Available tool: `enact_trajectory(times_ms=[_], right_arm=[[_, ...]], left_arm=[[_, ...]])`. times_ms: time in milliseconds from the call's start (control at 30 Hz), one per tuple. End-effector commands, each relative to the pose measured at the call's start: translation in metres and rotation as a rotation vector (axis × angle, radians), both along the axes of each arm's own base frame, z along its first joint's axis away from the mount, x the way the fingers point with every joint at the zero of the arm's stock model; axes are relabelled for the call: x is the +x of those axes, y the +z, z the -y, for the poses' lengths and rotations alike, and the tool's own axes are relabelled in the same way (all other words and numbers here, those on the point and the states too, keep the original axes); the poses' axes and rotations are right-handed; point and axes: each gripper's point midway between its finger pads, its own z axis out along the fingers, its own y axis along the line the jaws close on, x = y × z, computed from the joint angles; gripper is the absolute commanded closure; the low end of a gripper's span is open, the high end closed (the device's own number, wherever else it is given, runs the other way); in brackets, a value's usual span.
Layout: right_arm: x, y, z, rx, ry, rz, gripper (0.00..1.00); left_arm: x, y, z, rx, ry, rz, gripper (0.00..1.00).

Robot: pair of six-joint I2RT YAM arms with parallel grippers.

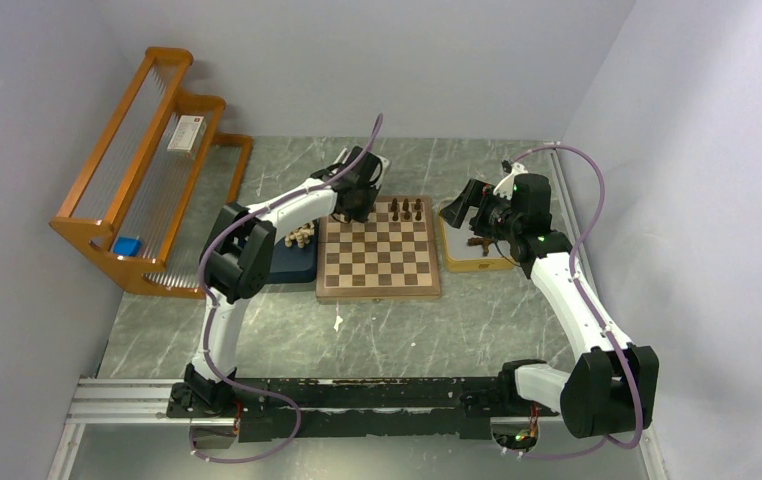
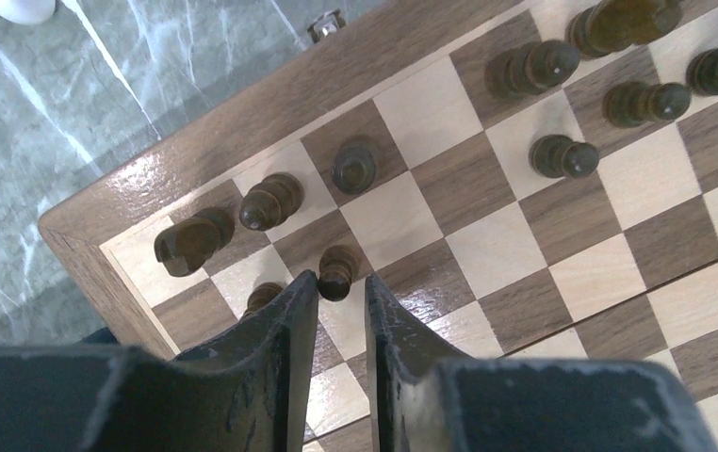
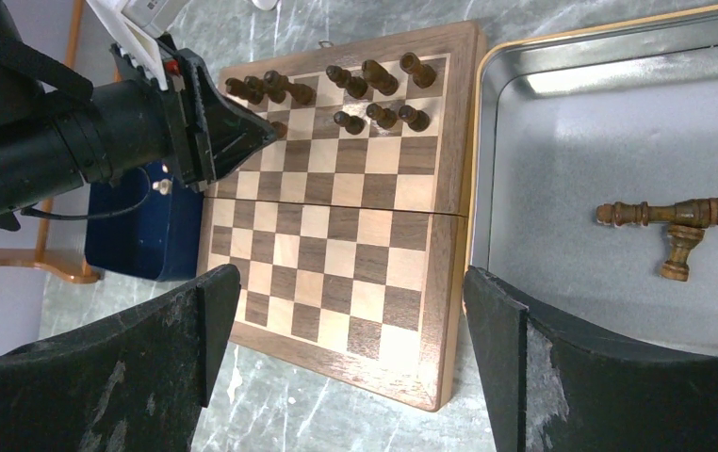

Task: Set up the chess pieces on the board
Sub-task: Place the chess piece on the chessboard.

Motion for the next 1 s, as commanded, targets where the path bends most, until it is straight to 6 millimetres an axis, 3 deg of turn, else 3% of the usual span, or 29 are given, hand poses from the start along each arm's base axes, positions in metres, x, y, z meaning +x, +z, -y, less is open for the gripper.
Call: enact_trajectory(times_ms=[0,233,500,700,733,767,800,967], right_arm=[[0.001,0.006,0.003,-0.013,-0.005,0.030,0.07],[0.001,0.001,0.008,-0.031,-0.031,0.014,0.05],[0.015,0.002,0.039,-0.136,-0.193,-0.003,0.00],[0.028,0.001,0.066,-0.250,-0.308,-0.031,0.00],[0.030,0.000,0.072,-0.271,-0.330,-0.040,0.00],[0.031,-0.002,0.076,-0.290,-0.348,-0.052,0.00],[0.032,-0.003,0.079,-0.304,-0.355,-0.057,0.00],[0.037,-0.019,0.087,-0.467,-0.253,-0.065,0.00]], left_arm=[[0.008,0.017,0.008,-0.004,-0.010,0.035,0.69],[0.012,0.037,0.010,-0.019,-0.008,0.060,0.64],[0.003,0.117,0.014,-0.161,-0.008,0.165,0.58],[-0.037,0.174,0.007,-0.324,-0.063,0.234,0.45],[-0.047,0.179,0.006,-0.346,-0.085,0.234,0.33],[-0.056,0.183,0.004,-0.362,-0.100,0.234,0.10],[-0.064,0.188,0.001,-0.378,-0.114,0.233,0.02],[-0.111,0.197,-0.012,-0.441,-0.186,0.211,0.01]])
